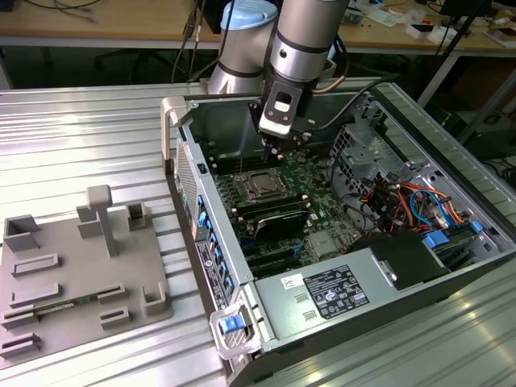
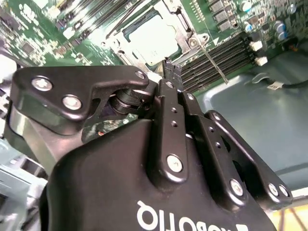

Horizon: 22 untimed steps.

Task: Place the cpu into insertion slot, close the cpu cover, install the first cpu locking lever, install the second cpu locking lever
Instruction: 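Install the first cpu locking lever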

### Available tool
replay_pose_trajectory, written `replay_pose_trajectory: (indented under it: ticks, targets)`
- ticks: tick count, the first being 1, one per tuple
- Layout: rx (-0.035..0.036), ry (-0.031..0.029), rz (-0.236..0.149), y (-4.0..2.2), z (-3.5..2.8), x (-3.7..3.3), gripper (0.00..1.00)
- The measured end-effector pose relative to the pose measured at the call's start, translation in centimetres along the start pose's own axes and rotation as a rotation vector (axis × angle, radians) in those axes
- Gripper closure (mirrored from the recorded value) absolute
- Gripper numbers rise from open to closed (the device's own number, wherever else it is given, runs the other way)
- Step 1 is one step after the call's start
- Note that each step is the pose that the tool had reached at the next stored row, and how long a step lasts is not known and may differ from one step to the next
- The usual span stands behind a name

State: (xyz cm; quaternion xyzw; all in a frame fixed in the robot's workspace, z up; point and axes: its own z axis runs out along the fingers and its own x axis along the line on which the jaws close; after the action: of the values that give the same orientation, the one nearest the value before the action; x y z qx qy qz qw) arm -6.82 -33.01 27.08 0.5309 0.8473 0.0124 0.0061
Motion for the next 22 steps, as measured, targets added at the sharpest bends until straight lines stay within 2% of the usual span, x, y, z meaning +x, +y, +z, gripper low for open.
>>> replay_pose_trajectory:
  ticks: [1, 8, 15, 19, 20, 22]
  targets:
    - [0.0000, 0.0011, -0.033, -0.02, 0.06, 0.01, 0.89]
    - [-0.0008, 0.0040, -0.054, -1.73, 0.10, 0.84, 0.89]
    - [-0.0007, 0.0048, -0.078, -2.86, 0.12, 1.39, 0.89]
    - [-0.0006, 0.0052, -0.095, -3.85, 0.12, 1.86, 0.89]
    - [-0.0006, 0.0057, -0.109, -4.12, 0.15, 2.00, 0.89]
    - [-0.0003, 0.0076, -0.174, -4.13, 0.34, 2.00, 0.89]
